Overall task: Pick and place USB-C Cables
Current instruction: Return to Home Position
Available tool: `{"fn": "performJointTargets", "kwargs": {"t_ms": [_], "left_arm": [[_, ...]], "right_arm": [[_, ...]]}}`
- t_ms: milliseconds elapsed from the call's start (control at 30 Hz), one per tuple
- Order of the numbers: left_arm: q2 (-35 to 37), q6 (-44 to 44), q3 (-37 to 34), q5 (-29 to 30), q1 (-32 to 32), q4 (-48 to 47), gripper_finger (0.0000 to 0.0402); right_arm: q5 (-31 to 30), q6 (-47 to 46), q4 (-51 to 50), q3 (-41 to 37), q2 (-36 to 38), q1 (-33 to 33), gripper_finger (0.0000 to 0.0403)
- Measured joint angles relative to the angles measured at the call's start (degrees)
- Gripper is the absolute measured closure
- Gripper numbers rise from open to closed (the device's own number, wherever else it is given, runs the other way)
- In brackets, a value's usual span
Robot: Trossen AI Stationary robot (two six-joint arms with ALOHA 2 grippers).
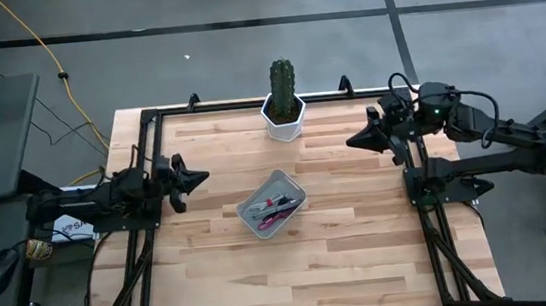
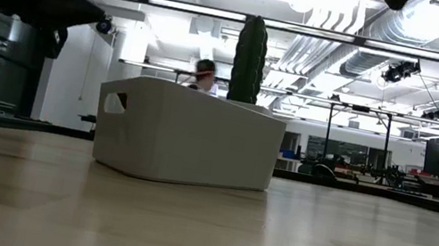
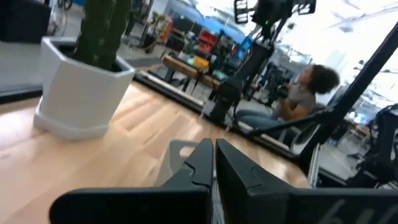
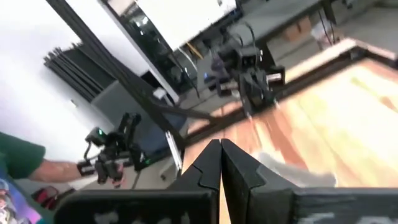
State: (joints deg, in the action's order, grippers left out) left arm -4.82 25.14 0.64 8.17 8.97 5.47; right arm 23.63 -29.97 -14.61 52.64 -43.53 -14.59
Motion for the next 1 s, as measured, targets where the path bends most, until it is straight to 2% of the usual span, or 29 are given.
{"fn": "performJointTargets", "kwargs": {"t_ms": [133, 233, 367, 533, 667, 867, 1000], "left_arm": [[-0.02, 5.04, 0.00, -0.27, -0.07, -1.70, 0.0401], [-0.02, 6.09, 0.00, -0.27, -0.07, -1.68, 0.0401], [-0.02, 5.32, 0.00, -0.27, -0.07, -1.66, 0.0401], [-0.02, 5.29, 0.02, -0.27, -0.07, -1.63, 0.0401], [-0.02, 5.25, 0.02, -0.27, -0.07, -1.63, 0.0401], [-0.02, 5.12, 0.04, -0.18, -0.04, -1.77, 0.0401], [-0.09, 5.12, 0.04, -0.20, -0.04, -1.79, 0.0401]], "right_arm": [[0.32, 0.96, -7.63, -0.10, 2.51, 0.01, 0.0403], [0.08, 3.10, -8.24, -3.46, 7.09, 0.01, 0.0403], [-2.03, 3.84, -3.20, -13.14, 17.63, 0.01, 0.0403], [-5.06, -0.18, 5.79, -27.43, 32.96, 0.01, 0.0403], [-8.29, -0.60, 10.38, -35.40, 43.11, 0.01, 0.0403], [-9.61, 4.85, 15.55, -39.94, 41.62, 0.04, 0.0403], [-15.40, 9.36, 17.03, -43.13, 42.09, 0.00, 0.0403]]}}
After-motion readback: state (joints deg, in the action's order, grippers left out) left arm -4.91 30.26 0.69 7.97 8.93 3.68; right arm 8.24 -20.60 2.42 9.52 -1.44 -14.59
